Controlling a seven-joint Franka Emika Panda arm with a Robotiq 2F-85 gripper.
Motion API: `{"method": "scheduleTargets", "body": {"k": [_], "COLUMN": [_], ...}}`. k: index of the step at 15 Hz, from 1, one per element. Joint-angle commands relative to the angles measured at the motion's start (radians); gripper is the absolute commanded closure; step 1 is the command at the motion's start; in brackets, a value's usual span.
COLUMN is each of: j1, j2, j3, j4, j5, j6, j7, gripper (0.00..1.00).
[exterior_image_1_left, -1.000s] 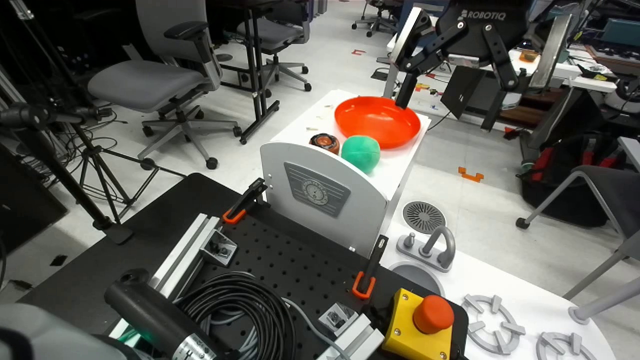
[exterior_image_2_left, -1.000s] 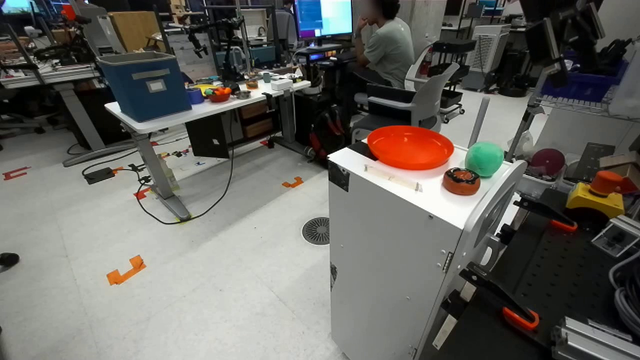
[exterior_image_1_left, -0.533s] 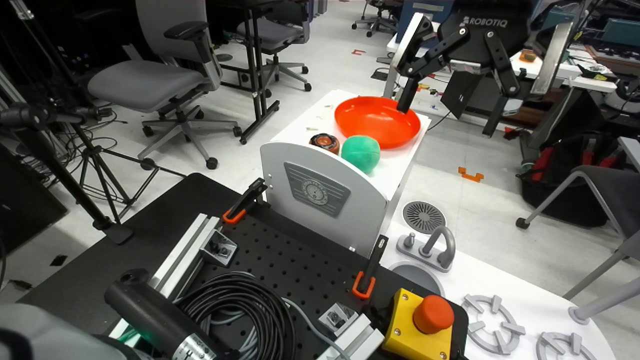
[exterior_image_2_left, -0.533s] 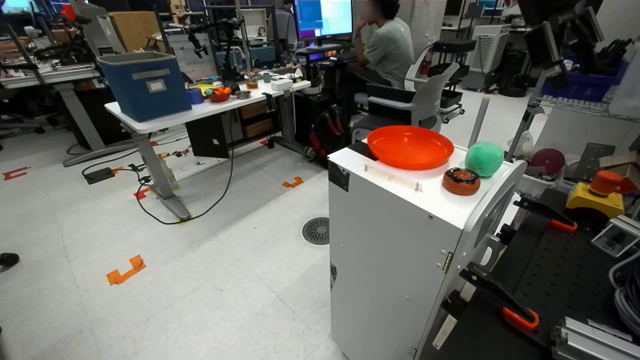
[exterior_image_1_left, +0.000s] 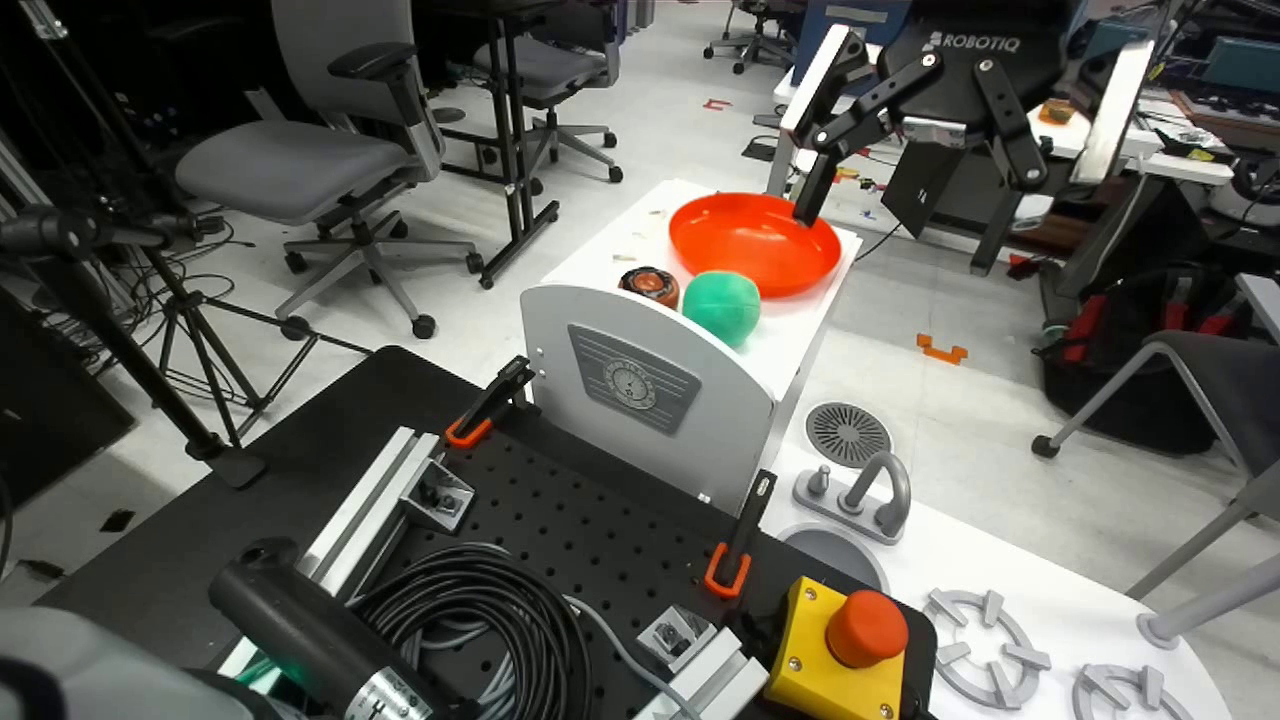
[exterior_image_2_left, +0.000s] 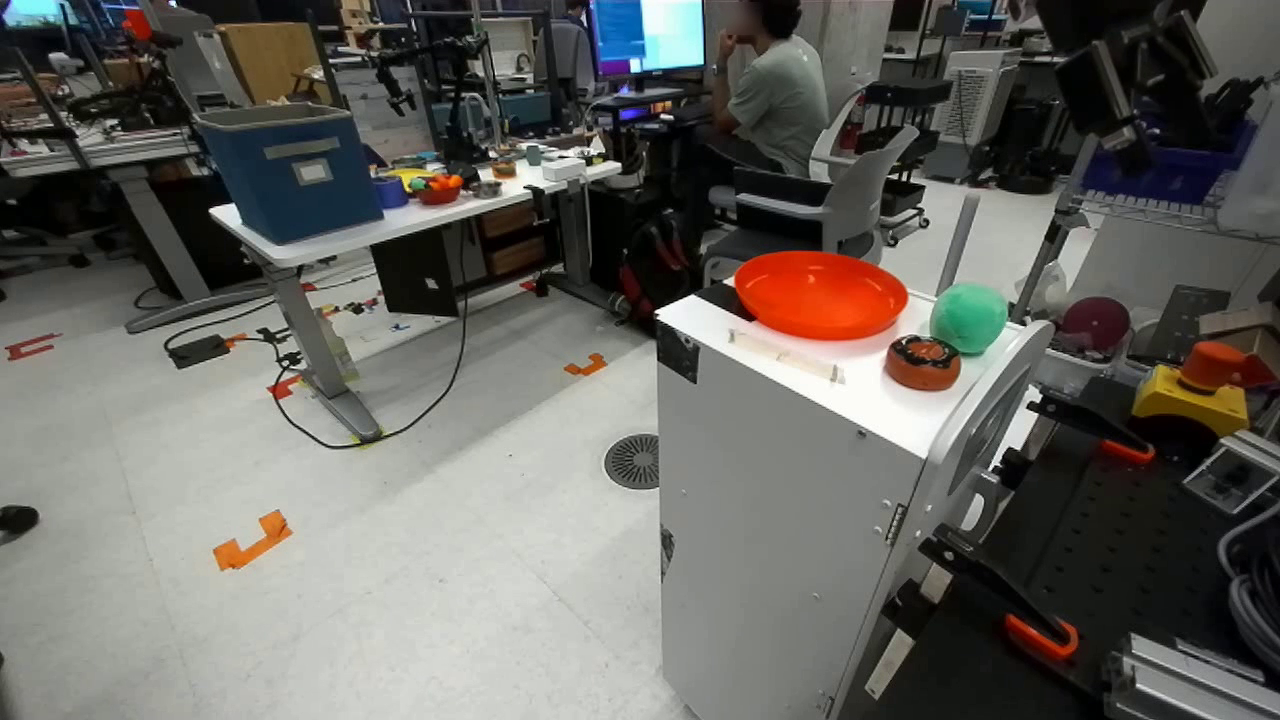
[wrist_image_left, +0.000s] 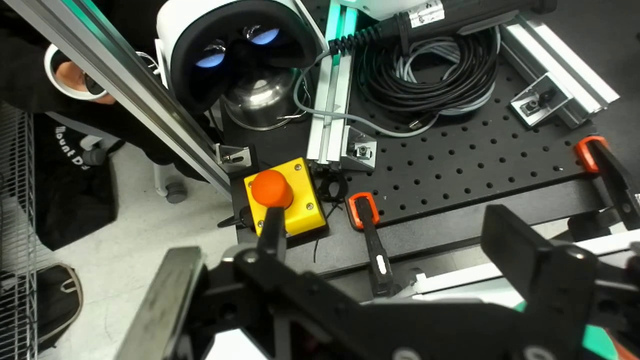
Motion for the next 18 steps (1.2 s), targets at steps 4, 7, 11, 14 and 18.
{"method": "scheduleTargets", "body": {"k": [4,7,11,14,18], "j1": [0.000,0.002,0.006,0.007,0.007], "j2": [-0.008,-0.030,-0.038,-0.047,-0.054], "j3": [-0.005,-0.005,-0.006,-0.007,-0.006], "j4": [0.015,-0.009,-0.021,-0.025,-0.015], "j5": [-0.013,-0.028,-0.084,-0.114,-0.159], "j6": [0.062,0.217,0.389,0.453,0.504], "j7": [0.024,0.046,0.078,0.093,0.082], "gripper": [0.00,0.00,0.00,0.00,0.00]}}
